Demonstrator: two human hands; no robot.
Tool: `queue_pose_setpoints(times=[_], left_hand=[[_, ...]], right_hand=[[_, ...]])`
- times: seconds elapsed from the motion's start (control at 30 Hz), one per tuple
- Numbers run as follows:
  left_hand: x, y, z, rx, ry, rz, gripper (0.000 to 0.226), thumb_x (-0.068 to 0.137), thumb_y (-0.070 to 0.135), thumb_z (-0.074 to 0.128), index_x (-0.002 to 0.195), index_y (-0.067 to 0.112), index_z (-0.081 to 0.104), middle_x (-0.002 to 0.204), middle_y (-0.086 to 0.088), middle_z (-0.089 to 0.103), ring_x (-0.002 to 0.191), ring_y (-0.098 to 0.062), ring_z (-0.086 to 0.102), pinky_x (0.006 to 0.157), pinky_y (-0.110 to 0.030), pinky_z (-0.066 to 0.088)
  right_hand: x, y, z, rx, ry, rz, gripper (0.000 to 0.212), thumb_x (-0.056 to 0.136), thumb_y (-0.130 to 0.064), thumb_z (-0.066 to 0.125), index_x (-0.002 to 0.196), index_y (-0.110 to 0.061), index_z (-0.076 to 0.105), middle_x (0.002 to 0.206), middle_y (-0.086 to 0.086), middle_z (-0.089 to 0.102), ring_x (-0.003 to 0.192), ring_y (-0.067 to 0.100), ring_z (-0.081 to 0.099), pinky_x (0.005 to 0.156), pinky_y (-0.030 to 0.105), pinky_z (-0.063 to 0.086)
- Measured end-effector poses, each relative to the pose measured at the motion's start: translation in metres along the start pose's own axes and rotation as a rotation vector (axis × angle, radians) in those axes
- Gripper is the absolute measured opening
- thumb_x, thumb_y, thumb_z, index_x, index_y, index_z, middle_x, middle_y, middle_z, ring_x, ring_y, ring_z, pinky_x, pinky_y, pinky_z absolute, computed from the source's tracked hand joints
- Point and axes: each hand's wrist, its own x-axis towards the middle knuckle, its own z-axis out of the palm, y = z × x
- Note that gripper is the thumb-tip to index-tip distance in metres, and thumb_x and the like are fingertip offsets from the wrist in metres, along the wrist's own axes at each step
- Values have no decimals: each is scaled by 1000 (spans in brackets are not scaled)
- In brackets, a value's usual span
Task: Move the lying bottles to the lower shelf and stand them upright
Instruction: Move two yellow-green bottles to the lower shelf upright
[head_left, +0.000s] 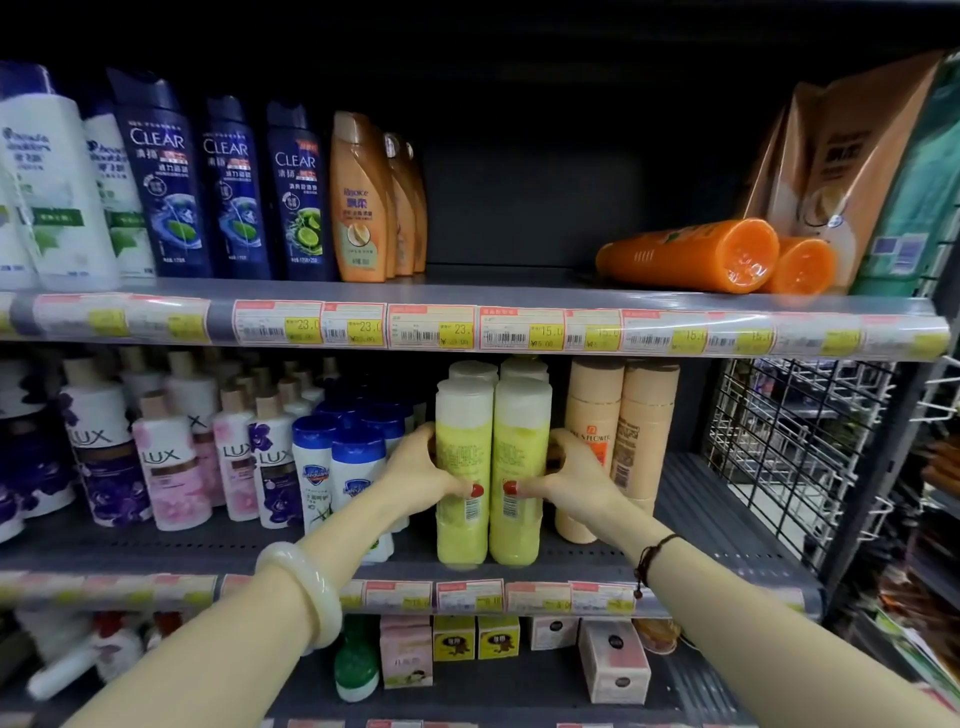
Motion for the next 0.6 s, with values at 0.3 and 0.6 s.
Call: queue_pose_setpoints(times=[0.3,0.6], left_hand=[[-5,0,2,-8,8,-3,77,67,1,80,134,13,44,133,-8,58,122,-25,55,96,-38,48],[-14,4,3,78,13,-17,66,75,13,77,133,11,46,136,-10,57,124,-26,55,99,-40,47]], right_hand=[[-5,2,1,-24,7,9,63,71,-7,80,125,-9,46,115,1,58,108,17,56,89,31,47],[-28,1,3,-191,-20,30,47,84,-20,69,125,-4,50,124,9,60,116,21,56,87,25,46]])
